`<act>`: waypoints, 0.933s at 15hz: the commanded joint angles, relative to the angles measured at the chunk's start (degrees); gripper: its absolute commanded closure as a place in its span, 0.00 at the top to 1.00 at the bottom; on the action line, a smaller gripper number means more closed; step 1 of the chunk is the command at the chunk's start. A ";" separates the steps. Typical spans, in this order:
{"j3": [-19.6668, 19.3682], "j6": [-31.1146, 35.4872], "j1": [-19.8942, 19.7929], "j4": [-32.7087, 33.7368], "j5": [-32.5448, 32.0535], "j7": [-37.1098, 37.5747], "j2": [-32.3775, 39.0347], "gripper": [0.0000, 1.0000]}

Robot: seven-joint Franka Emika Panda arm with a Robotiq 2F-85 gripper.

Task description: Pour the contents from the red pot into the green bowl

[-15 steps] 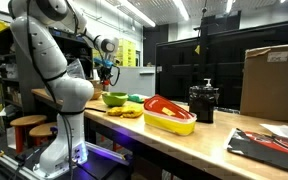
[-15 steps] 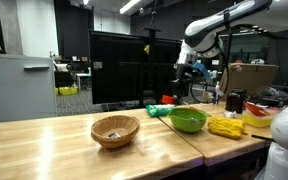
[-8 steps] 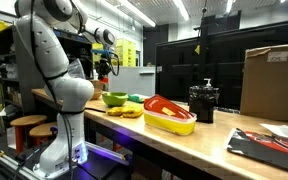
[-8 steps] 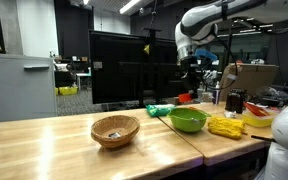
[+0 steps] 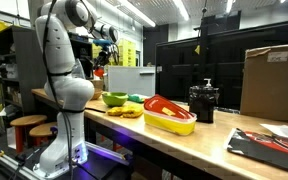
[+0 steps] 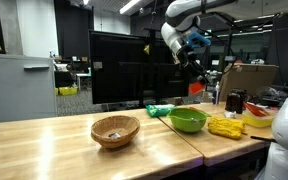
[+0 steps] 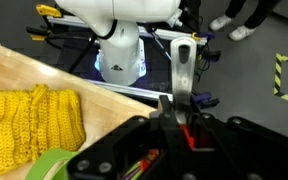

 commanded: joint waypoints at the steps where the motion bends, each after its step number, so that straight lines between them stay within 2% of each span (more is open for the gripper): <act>1: -0.38 -10.46 0.92 10.26 -1.40 0.44 11.29 0.04; 8: -0.87 -28.68 1.79 24.92 -3.36 -3.43 29.22 0.04; 14: -0.03 -34.97 1.09 30.42 -8.88 -11.81 38.78 0.04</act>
